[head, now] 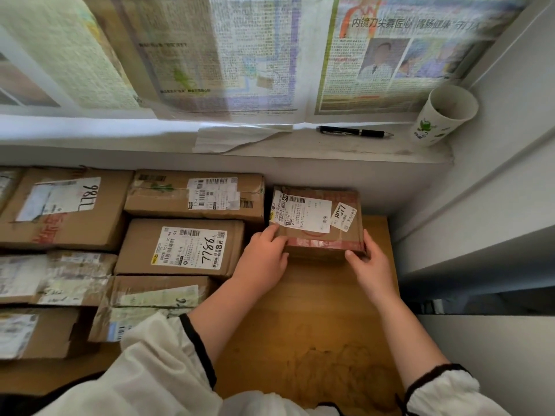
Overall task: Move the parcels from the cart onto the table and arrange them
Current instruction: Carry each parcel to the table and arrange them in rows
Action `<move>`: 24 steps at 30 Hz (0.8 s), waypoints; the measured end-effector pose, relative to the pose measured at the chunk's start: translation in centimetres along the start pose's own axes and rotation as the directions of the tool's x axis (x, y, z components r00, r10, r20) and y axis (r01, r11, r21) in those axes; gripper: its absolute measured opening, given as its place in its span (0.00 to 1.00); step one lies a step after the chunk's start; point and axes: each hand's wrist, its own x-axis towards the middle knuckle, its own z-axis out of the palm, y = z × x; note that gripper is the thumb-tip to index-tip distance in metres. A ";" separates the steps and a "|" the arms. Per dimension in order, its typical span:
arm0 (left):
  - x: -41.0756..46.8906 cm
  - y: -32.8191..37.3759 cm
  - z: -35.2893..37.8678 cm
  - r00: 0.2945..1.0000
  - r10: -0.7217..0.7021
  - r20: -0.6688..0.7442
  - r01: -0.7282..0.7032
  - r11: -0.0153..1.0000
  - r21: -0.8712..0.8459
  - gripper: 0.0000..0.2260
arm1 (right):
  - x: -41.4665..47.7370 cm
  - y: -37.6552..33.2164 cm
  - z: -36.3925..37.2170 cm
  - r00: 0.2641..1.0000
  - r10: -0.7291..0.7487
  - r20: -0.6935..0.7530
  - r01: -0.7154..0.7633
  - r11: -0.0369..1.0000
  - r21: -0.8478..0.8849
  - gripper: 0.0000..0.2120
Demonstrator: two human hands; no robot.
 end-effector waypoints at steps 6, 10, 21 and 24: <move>-2.2 -0.5 -1.1 0.970 0.228 0.079 -0.234 0.969 0.078 0.18 | -2.1 0.9 -3.0 0.999 0.037 -0.024 -0.038 0.999 -0.038 0.26; -4.7 -0.8 -1.1 0.950 0.294 0.101 -0.302 0.951 0.071 0.17 | -4.2 1.9 -3.6 0.995 0.092 -0.029 -0.093 0.995 -0.034 0.15; -12.5 -3.7 -1.2 0.924 0.350 0.155 -0.359 0.932 0.040 0.16 | -12.9 4.6 -0.9 0.981 0.194 -0.019 -0.194 0.981 -0.016 0.06; -14.8 -4.3 -1.2 0.931 0.340 0.131 -0.344 0.939 0.007 0.15 | -14.7 5.2 0.1 0.973 0.230 -0.026 -0.229 0.973 0.029 0.07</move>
